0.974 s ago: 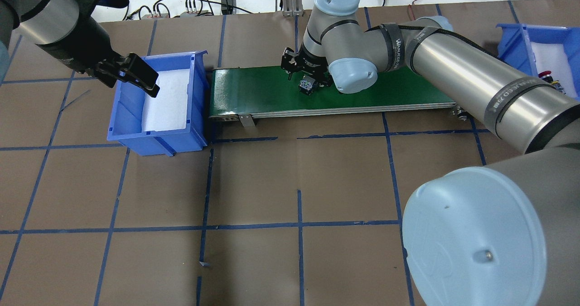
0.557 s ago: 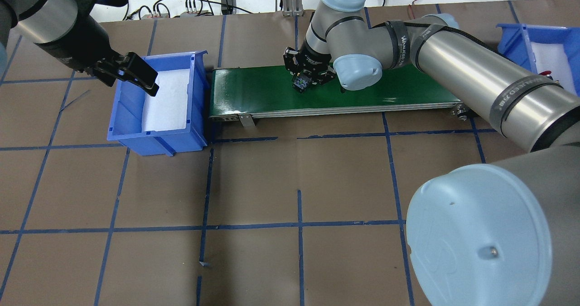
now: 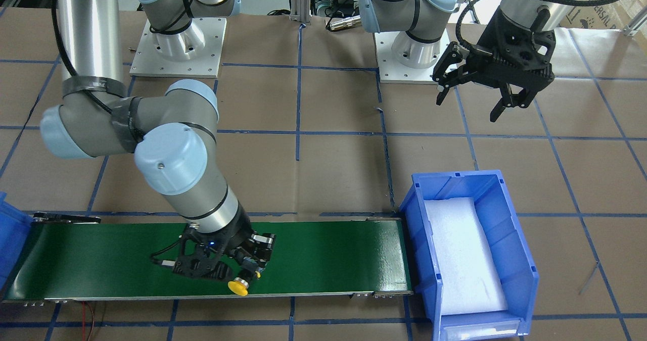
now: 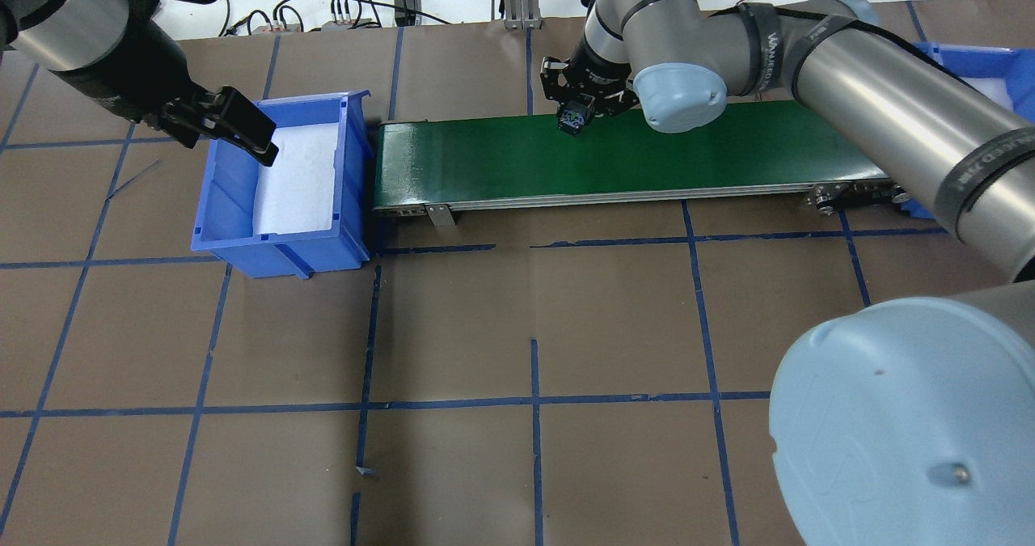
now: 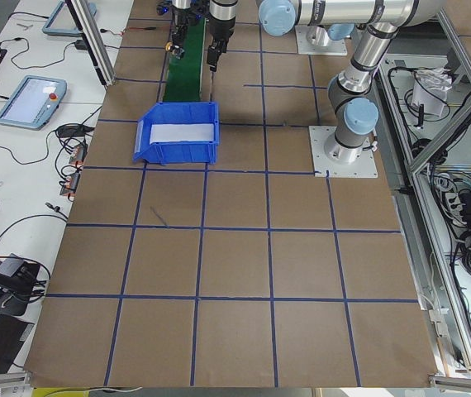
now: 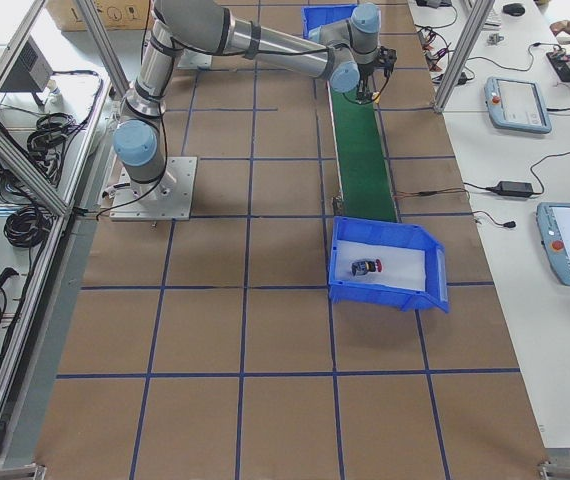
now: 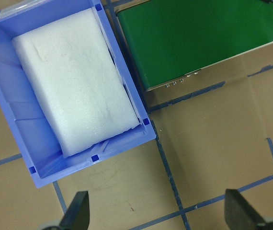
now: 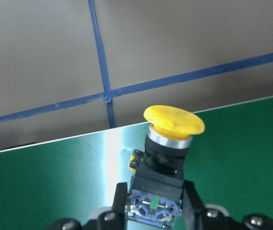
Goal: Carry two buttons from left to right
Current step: 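Carry the yellow button into the far blue bin with the right gripper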
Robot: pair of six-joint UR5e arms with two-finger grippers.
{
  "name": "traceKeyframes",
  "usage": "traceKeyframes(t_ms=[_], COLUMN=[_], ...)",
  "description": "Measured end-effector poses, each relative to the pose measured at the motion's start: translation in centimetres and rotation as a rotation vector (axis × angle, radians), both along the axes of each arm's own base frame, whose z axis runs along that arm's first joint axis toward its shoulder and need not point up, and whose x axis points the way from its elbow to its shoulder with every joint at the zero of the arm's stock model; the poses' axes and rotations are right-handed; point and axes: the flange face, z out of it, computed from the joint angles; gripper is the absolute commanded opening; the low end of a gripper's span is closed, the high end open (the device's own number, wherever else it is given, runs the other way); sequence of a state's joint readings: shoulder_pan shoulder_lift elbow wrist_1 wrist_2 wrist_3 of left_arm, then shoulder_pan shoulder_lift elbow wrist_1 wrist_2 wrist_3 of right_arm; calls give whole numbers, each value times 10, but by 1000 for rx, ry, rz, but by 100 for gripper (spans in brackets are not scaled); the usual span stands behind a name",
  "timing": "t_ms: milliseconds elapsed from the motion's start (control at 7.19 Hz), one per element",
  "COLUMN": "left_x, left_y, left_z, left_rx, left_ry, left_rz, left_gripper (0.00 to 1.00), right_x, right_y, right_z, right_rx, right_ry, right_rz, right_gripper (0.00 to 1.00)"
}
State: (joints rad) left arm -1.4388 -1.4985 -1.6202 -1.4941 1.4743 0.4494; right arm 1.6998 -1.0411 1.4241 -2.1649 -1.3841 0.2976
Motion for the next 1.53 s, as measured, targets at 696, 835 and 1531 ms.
traceKeyframes(t_ms=[696,835,1531], left_x=[1,2,3], left_y=[3,0,-2], left_z=[5,0,-10], left_rx=[-11,-2,16], left_ry=[3,6,6], left_rz=[0,3,7], left_gripper=[100,100,100], right_x=[-311,-372,-510], right_y=[0,12,33], right_z=[33,33,70], right_rx=[59,77,123], right_ry=[112,136,228], right_rz=[261,280,375], right_gripper=[7,7,7])
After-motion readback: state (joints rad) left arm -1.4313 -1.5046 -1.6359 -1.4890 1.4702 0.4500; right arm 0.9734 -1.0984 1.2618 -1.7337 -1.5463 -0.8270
